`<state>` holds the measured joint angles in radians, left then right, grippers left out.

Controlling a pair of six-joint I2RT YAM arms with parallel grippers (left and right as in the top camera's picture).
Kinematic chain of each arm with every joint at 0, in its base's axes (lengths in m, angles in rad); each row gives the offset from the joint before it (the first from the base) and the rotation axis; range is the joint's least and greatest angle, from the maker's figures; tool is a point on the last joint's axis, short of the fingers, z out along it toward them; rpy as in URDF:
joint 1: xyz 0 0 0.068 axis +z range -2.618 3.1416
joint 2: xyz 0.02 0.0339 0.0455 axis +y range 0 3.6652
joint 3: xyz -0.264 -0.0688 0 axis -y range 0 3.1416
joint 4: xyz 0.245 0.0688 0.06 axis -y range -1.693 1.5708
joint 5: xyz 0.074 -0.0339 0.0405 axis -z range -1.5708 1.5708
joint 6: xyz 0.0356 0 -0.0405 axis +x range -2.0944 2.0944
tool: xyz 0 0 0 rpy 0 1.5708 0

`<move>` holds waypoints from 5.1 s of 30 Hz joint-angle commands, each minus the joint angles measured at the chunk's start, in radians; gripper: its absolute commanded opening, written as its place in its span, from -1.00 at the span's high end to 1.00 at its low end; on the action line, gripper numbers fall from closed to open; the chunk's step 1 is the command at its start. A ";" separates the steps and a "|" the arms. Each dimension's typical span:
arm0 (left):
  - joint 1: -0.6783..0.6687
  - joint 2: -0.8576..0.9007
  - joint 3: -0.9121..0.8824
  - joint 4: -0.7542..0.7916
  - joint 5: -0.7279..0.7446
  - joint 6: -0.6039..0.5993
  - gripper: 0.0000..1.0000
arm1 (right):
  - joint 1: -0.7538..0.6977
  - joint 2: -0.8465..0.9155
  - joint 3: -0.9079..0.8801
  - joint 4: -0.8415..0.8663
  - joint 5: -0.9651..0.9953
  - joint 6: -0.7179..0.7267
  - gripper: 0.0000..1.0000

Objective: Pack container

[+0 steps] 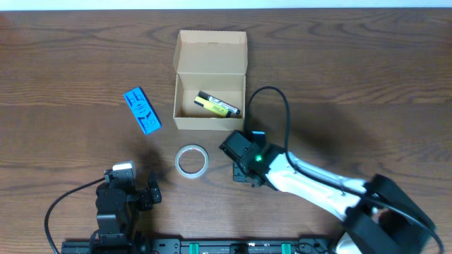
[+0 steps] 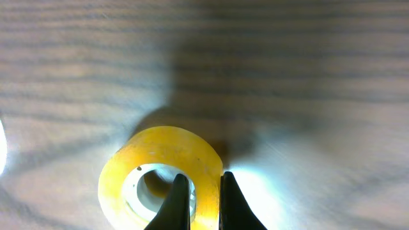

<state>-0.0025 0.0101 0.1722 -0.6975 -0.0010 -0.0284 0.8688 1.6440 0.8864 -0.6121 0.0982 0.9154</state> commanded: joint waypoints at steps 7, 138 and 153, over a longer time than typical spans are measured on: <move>-0.005 -0.006 -0.013 -0.002 -0.009 0.006 -0.91 | -0.003 -0.332 0.063 0.006 0.100 -0.411 0.97; -0.005 1.288 0.892 0.011 0.027 -0.290 -0.91 | -0.399 -1.316 -0.446 -0.088 -0.259 -0.815 -0.99; 0.081 1.601 0.923 0.107 0.047 -0.482 -0.92 | -0.399 -1.316 -0.446 -0.088 -0.259 -0.815 -0.98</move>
<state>0.0513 1.5799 1.0542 -0.5808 0.0460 -0.4339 0.4763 0.3355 0.4427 -0.6991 -0.1581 0.0883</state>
